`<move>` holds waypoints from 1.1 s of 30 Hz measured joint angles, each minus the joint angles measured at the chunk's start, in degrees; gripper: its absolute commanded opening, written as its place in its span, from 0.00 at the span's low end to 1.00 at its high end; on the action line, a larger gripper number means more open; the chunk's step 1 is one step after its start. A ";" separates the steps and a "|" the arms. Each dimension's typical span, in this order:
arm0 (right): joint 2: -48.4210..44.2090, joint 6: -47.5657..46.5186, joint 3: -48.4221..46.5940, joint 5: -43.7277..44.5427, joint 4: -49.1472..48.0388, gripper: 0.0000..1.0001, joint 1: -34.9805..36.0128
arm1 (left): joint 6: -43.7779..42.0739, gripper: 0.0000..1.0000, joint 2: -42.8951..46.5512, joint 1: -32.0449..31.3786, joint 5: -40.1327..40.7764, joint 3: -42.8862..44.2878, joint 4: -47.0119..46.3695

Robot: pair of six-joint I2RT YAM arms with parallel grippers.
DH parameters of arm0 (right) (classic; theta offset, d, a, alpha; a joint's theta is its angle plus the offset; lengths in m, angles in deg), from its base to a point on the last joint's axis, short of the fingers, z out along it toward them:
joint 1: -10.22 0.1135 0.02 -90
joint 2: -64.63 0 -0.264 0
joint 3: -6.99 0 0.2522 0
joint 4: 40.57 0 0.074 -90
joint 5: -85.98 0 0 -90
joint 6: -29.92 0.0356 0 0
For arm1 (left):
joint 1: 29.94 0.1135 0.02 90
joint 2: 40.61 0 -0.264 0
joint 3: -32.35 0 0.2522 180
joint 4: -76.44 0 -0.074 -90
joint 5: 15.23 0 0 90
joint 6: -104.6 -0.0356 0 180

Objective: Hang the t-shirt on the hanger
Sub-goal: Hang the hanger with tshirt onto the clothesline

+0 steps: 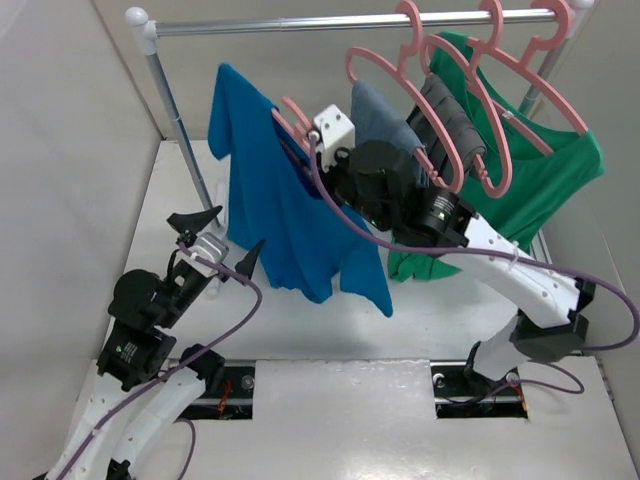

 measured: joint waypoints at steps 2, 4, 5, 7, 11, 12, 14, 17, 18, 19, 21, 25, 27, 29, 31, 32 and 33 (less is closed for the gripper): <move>4.48 -1.68 -7.74 1.25 -0.55 0.00 0.31 | 0.85 1.00 0.63 0.00 0.94 0.00 0.13; 9.09 -3.43 -14.80 2.54 -2.51 0.00 0.35 | 1.64 1.00 0.57 0.02 2.40 0.00 0.79; 11.43 -4.37 -18.23 3.43 -3.19 0.00 0.35 | 2.10 1.00 0.59 0.02 3.13 0.00 1.18; 16.13 -6.40 -24.22 5.42 -5.81 0.00 0.35 | 2.84 1.00 0.68 0.02 4.17 0.00 1.81; 22.67 -8.61 -28.59 7.76 -11.87 0.00 -0.35 | 3.80 1.00 1.86 0.02 5.40 0.00 3.41; 24.26 -8.94 -29.62 8.07 -13.05 0.00 -0.68 | 3.96 1.00 2.29 0.02 5.62 -0.02 3.85; 27.82 -9.22 -32.39 8.46 -14.75 0.00 -1.73 | 4.15 1.00 3.04 0.00 6.03 -0.04 4.74; 33.62 -9.62 -37.88 8.50 -17.33 0.00 -3.74 | 4.39 1.00 4.20 0.00 6.54 -0.39 5.68; 34.84 -9.62 -38.49 8.41 -18.58 0.00 -4.28 | 4.52 1.00 4.52 0.02 6.71 -0.63 5.90; 35.82 -9.62 -38.84 8.41 -19.76 0.00 -4.79 | 4.61 1.00 4.87 0.02 6.84 -0.85 6.23; 37.09 -9.62 -38.93 8.35 -22.23 0.00 -5.62 | 4.79 1.00 5.42 0.00 7.26 -1.31 6.84; 38.40 -9.62 -39.65 8.31 -25.40 0.00 -5.70 | 4.98 1.00 6.82 0.00 8.07 -2.21 7.87; 38.69 -9.64 -40.39 8.28 -27.15 0.00 -5.68 | 4.98 1.00 7.50 0.02 8.55 -2.71 8.13; 38.88 -9.64 -41.27 8.22 -29.09 0.00 -5.68 | 4.98 1.00 7.72 0.00 8.92 -2.89 8.35; 38.95 -9.62 -42.05 7.89 -30.82 0.00 -5.68 | 4.98 1.00 7.87 0.02 9.09 -2.99 8.52; 38.95 -9.57 -42.34 7.87 -31.56 0.00 -5.68 | 4.98 1.00 7.93 0.00 9.11 -3.04 8.52; 38.95 -9.49 -42.64 7.93 -32.13 0.00 -5.68 | 5.01 1.00 7.98 0.02 9.14 -3.15 8.48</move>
